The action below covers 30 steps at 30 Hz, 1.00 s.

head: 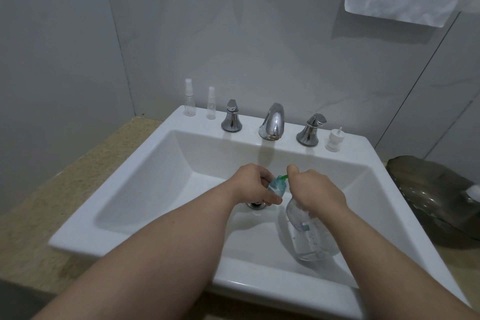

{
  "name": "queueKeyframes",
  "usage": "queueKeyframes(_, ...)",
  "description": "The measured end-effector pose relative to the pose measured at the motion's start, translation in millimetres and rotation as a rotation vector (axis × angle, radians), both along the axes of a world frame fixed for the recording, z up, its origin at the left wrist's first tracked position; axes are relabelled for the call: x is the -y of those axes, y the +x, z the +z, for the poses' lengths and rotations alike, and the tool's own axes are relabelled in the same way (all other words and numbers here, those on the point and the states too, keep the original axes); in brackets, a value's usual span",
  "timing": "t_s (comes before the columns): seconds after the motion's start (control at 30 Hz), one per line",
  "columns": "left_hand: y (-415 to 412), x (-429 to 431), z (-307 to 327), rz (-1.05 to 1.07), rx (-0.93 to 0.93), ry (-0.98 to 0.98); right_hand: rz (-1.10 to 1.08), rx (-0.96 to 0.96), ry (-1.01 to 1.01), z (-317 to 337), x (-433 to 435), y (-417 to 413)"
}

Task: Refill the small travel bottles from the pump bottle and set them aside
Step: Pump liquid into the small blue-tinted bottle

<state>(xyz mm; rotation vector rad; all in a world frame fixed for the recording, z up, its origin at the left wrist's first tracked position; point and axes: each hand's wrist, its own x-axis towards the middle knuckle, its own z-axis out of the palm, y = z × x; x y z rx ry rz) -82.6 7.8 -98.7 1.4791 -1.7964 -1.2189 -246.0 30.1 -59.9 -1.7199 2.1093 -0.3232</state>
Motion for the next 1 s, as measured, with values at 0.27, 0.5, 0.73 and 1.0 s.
queueKeyframes(0.27, 0.4, 0.0, -2.0, -0.019, 0.026, 0.016, 0.016, 0.016, 0.0, 4.5, -2.1, 2.1)
queueKeyframes(0.5, 0.4, 0.4, -0.4, -0.001, -0.005, 0.034, 0.035, -0.035, -0.072, 0.1, -4.4, 1.8)
queueKeyframes(0.73, 0.5, 0.0, 0.6, 0.003, 0.006, 0.026, 0.063, -0.121, -0.041, 0.7, -3.2, -0.4)
queueKeyframes(1.0, 0.4, 0.8, 0.4, 0.007, 0.019, 0.018, 0.023, -0.05, -0.04, -0.2, -1.1, 0.5)
